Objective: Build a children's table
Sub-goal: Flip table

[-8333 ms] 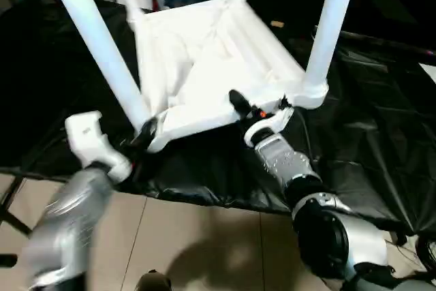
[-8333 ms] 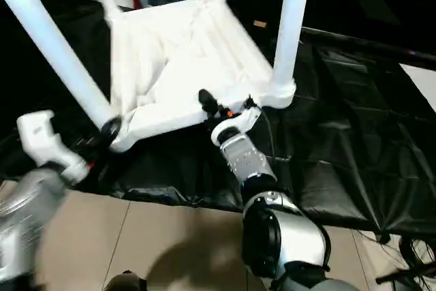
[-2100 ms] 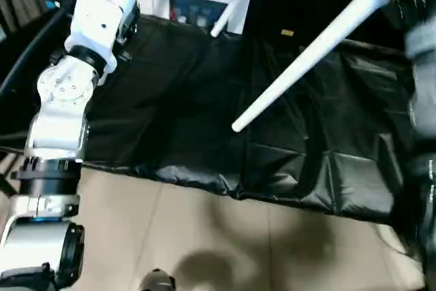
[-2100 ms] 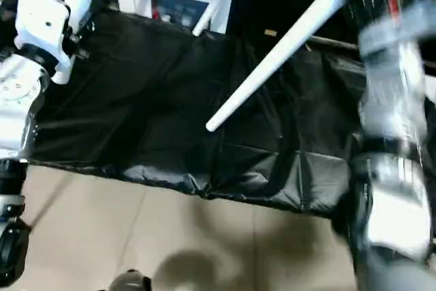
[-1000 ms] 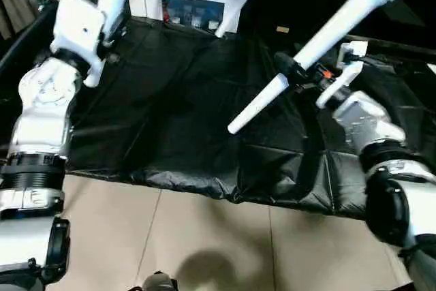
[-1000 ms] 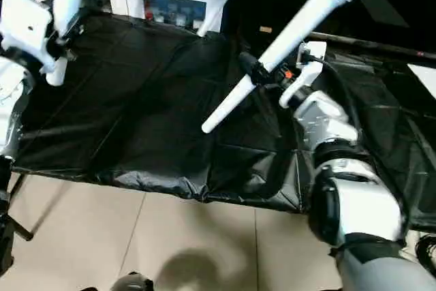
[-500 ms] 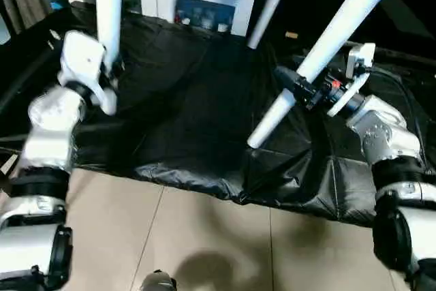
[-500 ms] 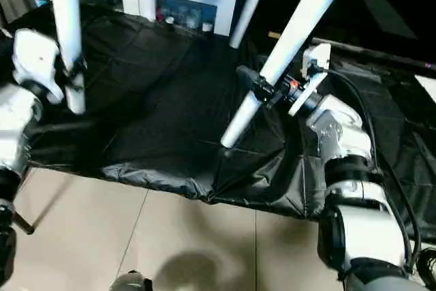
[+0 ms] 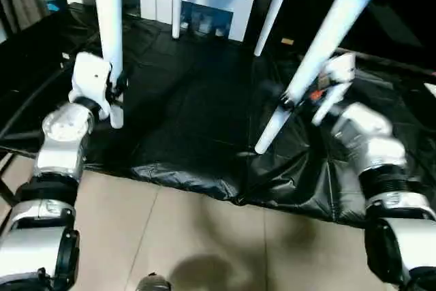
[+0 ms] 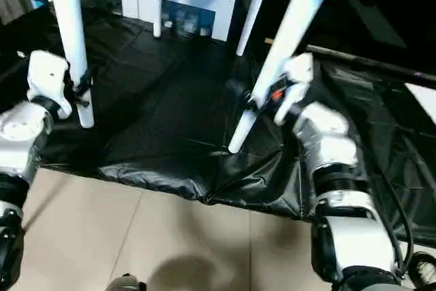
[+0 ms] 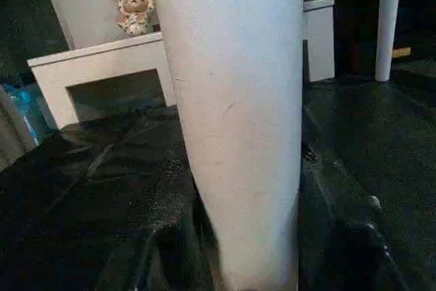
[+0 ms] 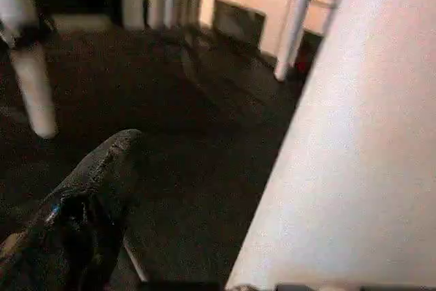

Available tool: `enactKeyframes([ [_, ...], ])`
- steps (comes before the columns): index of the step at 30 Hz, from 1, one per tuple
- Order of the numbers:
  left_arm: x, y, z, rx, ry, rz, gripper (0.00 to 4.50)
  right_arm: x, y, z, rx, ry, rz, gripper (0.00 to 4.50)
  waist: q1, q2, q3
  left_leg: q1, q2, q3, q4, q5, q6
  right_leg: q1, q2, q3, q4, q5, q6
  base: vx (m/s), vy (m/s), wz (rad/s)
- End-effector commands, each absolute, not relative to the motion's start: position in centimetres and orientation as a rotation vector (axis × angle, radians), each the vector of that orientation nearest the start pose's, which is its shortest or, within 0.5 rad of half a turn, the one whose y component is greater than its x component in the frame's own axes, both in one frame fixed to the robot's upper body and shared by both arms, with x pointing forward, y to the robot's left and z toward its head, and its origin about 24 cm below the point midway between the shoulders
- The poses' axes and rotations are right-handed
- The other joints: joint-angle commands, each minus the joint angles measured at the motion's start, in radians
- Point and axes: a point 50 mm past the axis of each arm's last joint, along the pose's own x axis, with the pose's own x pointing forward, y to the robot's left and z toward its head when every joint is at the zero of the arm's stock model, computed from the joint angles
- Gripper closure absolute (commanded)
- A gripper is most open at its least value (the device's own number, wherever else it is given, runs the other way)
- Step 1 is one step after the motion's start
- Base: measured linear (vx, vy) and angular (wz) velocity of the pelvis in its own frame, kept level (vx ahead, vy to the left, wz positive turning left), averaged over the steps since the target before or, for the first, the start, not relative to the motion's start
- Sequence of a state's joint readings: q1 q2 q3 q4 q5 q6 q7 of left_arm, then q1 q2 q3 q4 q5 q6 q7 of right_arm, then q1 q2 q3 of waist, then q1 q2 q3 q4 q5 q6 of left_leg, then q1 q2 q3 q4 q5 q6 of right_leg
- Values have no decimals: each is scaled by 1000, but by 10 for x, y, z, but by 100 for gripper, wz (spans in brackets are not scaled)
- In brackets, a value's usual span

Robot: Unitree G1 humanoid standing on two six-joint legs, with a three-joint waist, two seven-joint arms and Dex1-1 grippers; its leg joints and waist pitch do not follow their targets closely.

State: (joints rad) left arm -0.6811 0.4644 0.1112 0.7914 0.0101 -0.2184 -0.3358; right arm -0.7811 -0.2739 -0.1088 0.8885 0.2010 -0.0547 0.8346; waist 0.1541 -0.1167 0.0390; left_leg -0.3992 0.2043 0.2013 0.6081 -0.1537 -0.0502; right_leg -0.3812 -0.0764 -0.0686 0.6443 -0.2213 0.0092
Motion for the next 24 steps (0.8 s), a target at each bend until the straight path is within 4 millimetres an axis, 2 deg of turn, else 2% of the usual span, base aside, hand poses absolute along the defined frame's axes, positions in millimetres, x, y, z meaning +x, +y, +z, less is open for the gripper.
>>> enactKeyframes([
  [1, 358, 230, 82, 565, 98, -303, 288, 373, -172, 100, 12, 31, 699, 0, -26, 27, -45, 64, 49, -40, -96, -539, -143, -17, -86, 48, -106, -376, -128, 0, 0, 0],
  [2, 357, 231, 81, 561, 99, -303, 288, 373, -171, 100, 23, 28, 699, 0, -26, 31, -45, 65, 48, -42, -95, -547, -143, -19, -86, 48, -105, -387, -125, 0, 0, 0],
  [3, 356, 231, 80, 545, 97, -309, 288, 372, -170, 99, 43, 18, 700, 0, -30, 27, -44, 66, 48, -43, -94, -566, -138, -21, -88, 48, -110, -422, -115, 0, 0, 0],
  [5, 354, 233, 79, 520, 88, -313, 232, 371, -168, 99, 65, 6, 700, 0, -32, 25, -45, 63, 49, -46, -96, -570, -135, -19, -90, 48, -113, -438, -107, 0, 0, 0],
  [8, 349, 238, 79, 463, 78, -307, 210, 369, -171, 95, 71, -3, 678, 0, -37, 25, -44, 57, 50, -48, -102, -564, -134, -17, -88, 47, -114, -433, -100, 0, 0, 0],
  [9, 346, 240, 77, 444, 83, -313, 196, 368, -173, 92, 82, -5, 658, 0, -38, 29, -49, 59, 51, -47, -103, -552, -140, -15, -89, 47, -109, -400, -105, 0, 0, 0],
  [10, 344, 242, 77, 430, 75, -299, 196, 367, -174, 91, 89, -7, 649, 0, -39, 29, -49, 58, 50, -45, -104, -540, -139, -15, -85, 47, -108, -378, -111, 0, 0, 0],
  [11, 342, 244, 77, 423, 76, -296, 187, 366, -175, 89, 90, -9, 641, 0, -38, 33, -54, 55, 49, -42, -106, -500, -138, -9, -83, 48, -103, -304, -125, 0, 0, 0],
  [12, 332, 250, 74, 385, 61, -276, 176, 361, -179, 82, 102, -15, 609, 0, -35, 42, -57, 46, 52, -41, -109, -440, -135, -1, -82, 48, -91, -201, -143, 0, 0, 0],
  [14, 328, 252, 72, 361, 46, -263, 165, 358, -180, 78, 108, -17, 595, 0, -33, 39, -58, 45, 48, -32, -104, -383, -116, 3, -77, 46, -86, -121, -163, 28, -4, -3],
  [15, 323, 255, 73, 359, 25, -247, 146, 355, -181, 75, 114, -20, 586, 0, -28, 55, -60, 46, 45, -32, -101, -364, -108, 6, -78, 48, -82, -90, -173, 51, -22, -4],
  [16, 314, 262, 73, 358, -5, -220, 146, 348, -182, 68, 119, -31, 567, 0, -31, 54, -59, 42, 46, -31, -103, -364, -103, 9, -77, 48, -84, -80, -175, 51, -22, -4],
  [17, 310, 265, 73, 352, -20, -205, 146, 345, -182, 65, 114, -41, 553, 0, -29, 57, -61, 39, 47, -32, -102, -347, -96, 16, -79, 48, -81, -43, -179, 0, 0, 0],
  [18, 305, 268, 74, 342, -35, -188, 146, 341, -183, 61, 98, -48, 544, 0, -30, 64, -59, 40, 45, -30, -100, -330, -85, 17, -77, 48, -77, -15, -190, 0, 0, 0],
  [19, 300, 270, 75, 336, -46, -179, 146, 337, -184, 57, 80, -53, 532, 0, -32, 59, -59, 41, 44, -27, -98, -321, -76, 17, -75, 48, -79, -4, -196, 0, 0, 0],
  [20, 293, 273, 75, 327, -62, -163, 146, 330, -184, 50, 57, -54, 517, 0, -29, 77, -60, 38, 45, -29, -98, -298, -68, 23, -78, 49, -75, 20, -205, 0, 0, 0],
  [21, 289, 274, 75, 324, -69, -156, 146, 327, -184, 47, 49, -53, 511, 0, -33, 68, -57, 34, 44, -26, -96, -265, -53, 24, -72, 48, -72, 64, -212, 0, 0, 0],
  [22, 283, 275, 75, 310, -80, -146, 146, 321, -184, 41, 54, -49, 499, 0, -33, 76, -56, 34, 42, -27, -96, -262, -46, 25, -70, 48, -72, 67, -214, 0, 0, 0],
  [24, 267, 274, 71, 294, -89, -130, 146, 306, -184, 29, 69, -38, 484, 0, -38, 75, -53, 33, 43, -26, -96, -270, -27, 27, -71, 49, -76, 46, -218, 0, 0, 0],
])
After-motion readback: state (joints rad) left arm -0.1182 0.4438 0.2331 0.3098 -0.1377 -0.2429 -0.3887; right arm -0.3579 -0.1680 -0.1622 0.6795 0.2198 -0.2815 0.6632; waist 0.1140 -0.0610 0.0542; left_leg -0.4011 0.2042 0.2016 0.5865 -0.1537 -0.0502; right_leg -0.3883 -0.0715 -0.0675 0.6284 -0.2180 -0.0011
